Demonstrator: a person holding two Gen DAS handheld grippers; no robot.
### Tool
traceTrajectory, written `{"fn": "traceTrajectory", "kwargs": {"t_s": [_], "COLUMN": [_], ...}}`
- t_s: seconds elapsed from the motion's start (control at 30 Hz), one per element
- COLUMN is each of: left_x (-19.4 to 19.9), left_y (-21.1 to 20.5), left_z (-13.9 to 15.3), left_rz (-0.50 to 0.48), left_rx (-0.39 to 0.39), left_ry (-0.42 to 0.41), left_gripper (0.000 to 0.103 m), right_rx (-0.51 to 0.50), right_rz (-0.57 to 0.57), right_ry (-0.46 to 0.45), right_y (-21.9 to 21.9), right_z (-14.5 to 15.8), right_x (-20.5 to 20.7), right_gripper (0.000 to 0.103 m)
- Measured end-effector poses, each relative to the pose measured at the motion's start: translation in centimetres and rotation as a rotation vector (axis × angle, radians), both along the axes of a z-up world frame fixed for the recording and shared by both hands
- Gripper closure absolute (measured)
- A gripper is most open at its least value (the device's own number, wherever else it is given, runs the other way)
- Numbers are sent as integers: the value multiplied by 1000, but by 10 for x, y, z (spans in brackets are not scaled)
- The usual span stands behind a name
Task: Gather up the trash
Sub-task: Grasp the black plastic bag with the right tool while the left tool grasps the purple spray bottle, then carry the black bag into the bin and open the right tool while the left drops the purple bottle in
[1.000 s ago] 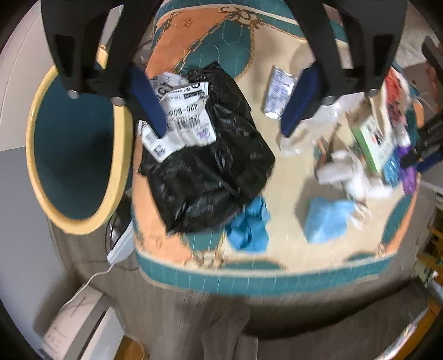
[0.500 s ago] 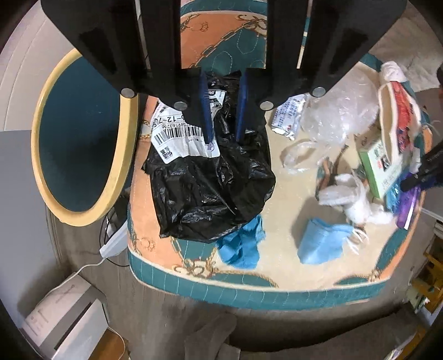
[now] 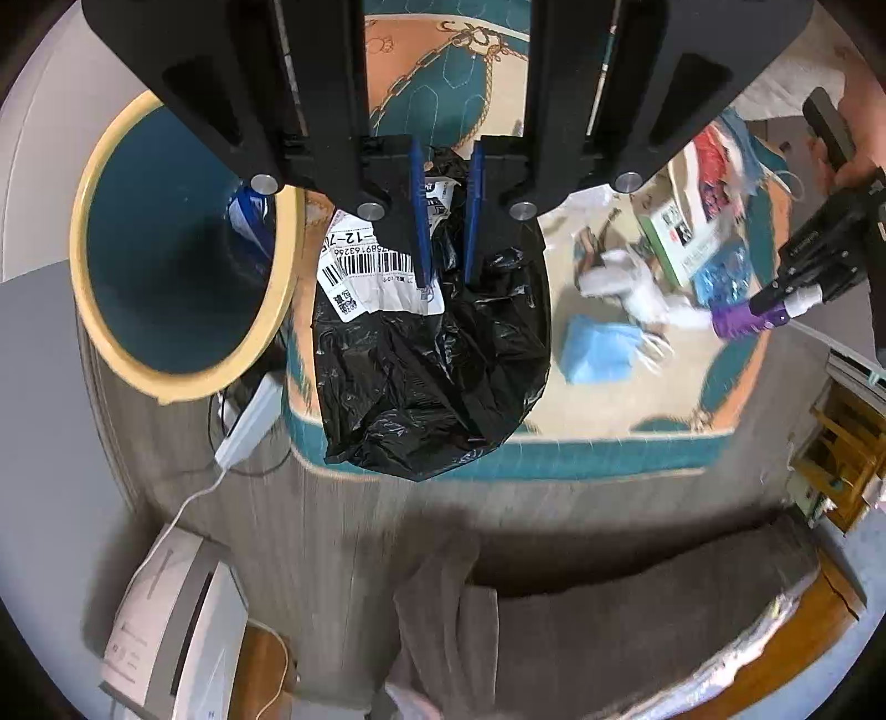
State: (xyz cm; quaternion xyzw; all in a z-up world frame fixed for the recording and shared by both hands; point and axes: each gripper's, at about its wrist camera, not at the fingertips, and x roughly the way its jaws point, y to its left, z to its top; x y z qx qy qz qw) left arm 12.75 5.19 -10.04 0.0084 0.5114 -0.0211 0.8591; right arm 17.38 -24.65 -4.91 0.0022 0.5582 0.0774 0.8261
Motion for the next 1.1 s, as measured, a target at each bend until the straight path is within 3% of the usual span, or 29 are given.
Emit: {"fn": "traceTrajectory", "kwargs": {"t_s": [0.27, 0.53, 0.7, 1.1], "left_x": [-3, -5, -5, -18], "left_y": [-24, -58, -77, -136], "left_z": [33, 75, 84, 83], "left_rz": [-85, -152, -182, -304], "left_rx": [25, -36, -85, -77], "left_ry": [-117, -221, -225, -194], "left_gripper": [70, 70, 70, 70], "right_rx": [46, 47, 38, 7], "right_rz": [13, -11, -35, -135], "right_ry": [-86, -95, -93, -91], "right_y": [-4, -15, -33, -97], "right_z": [31, 33, 30, 25], "right_x": [-3, -9, -13, -28], "right_gripper": [92, 92, 92, 92]}}
